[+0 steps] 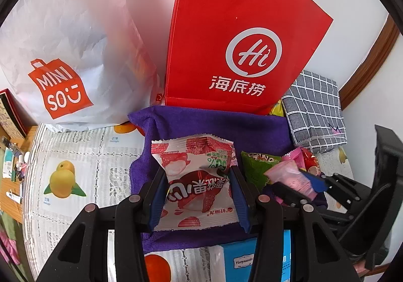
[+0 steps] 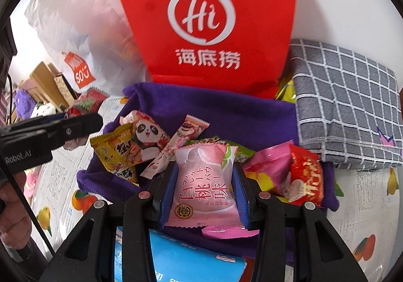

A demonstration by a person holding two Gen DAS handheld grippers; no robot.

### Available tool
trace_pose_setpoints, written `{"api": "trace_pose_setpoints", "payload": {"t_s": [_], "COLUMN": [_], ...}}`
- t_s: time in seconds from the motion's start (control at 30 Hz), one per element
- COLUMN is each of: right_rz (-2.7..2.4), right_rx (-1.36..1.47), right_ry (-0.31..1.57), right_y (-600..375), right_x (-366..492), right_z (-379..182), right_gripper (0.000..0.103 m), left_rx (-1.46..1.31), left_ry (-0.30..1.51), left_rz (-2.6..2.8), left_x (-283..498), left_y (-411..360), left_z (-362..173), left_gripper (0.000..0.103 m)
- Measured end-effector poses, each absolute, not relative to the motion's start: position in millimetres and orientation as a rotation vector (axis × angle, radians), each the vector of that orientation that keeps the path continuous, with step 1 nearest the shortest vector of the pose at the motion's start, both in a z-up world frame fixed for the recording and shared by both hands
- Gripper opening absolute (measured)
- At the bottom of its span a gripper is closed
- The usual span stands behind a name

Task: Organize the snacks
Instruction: 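Open the left tool over the towel while the right tool releases the peach packet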

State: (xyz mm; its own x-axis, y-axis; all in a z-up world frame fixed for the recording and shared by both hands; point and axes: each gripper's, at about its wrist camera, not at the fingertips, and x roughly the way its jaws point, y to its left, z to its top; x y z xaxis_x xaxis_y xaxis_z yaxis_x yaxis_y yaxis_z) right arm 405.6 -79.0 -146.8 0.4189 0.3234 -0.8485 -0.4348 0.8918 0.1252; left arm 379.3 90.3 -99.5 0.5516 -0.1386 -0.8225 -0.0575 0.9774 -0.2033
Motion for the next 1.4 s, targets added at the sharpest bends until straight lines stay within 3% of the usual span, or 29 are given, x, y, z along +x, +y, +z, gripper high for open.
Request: {"api": "trace_pose_setpoints", "payload": {"t_s": [1.4], "right_rz": [0.482], "right_rx": [-0.193], "right_ry": [1.045], "right_y": [-83.1], "right_x": [407.8], "right_z": [-161.0], "right_gripper": [0.044], "left_rx": [-0.285], "left_ry": [1.136], "left_rz": [-0.161], "left_x": [402.3], "left_y": [65.8], "left_z": [-152.1], "left_gripper": [0.048]}}
